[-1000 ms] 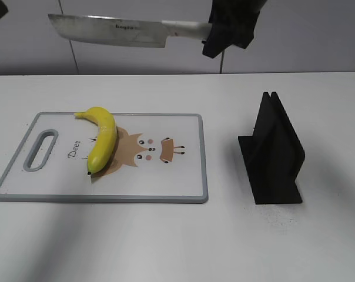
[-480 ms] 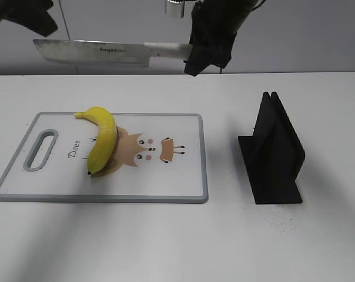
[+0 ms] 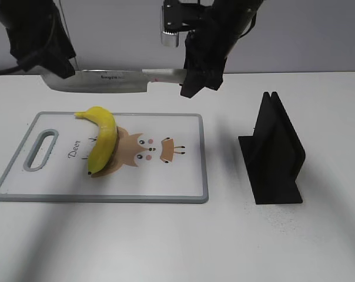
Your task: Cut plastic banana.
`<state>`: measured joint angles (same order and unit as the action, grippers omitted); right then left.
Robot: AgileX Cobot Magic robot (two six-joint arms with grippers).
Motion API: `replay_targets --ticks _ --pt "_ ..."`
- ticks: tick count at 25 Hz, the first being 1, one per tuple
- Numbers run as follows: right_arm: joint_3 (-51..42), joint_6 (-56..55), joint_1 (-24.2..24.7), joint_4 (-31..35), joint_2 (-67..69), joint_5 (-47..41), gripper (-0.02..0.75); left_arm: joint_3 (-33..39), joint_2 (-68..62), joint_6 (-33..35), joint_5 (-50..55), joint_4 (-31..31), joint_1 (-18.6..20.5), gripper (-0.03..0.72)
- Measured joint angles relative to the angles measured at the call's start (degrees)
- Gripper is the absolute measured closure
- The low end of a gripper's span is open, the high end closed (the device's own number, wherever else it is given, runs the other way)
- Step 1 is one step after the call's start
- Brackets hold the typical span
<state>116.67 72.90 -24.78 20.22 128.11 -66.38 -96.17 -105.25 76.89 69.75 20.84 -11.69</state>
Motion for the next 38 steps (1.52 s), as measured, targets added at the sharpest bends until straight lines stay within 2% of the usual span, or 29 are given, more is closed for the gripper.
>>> replay_targets --ticks 8,11,18,22,23,38 --pt "0.05 0.51 0.0 1.07 1.01 0.91 0.556 0.0 -5.47 0.1 -1.05 -0.06 0.0 0.222" --pt "0.05 0.71 0.0 1.14 1.09 1.01 0.556 0.0 -6.75 0.1 -1.28 -0.12 0.0 0.266" --pt "0.05 0.77 -0.05 1.41 3.1 1.08 0.556 0.0 -7.27 0.1 -2.7 -0.12 0.0 0.492" --pt "0.05 0.77 -0.05 1.48 3.21 1.08 0.556 0.0 -7.49 0.1 -3.23 -0.12 0.0 0.649" --pt "0.05 0.77 -0.05 1.48 3.21 1.08 0.556 0.0 -7.64 0.1 -3.23 -0.12 0.0 0.666" --pt "0.05 -0.3 -0.05 1.37 4.94 3.4 0.557 0.0 -11.44 0.54 -6.41 -0.67 0.0 0.68"
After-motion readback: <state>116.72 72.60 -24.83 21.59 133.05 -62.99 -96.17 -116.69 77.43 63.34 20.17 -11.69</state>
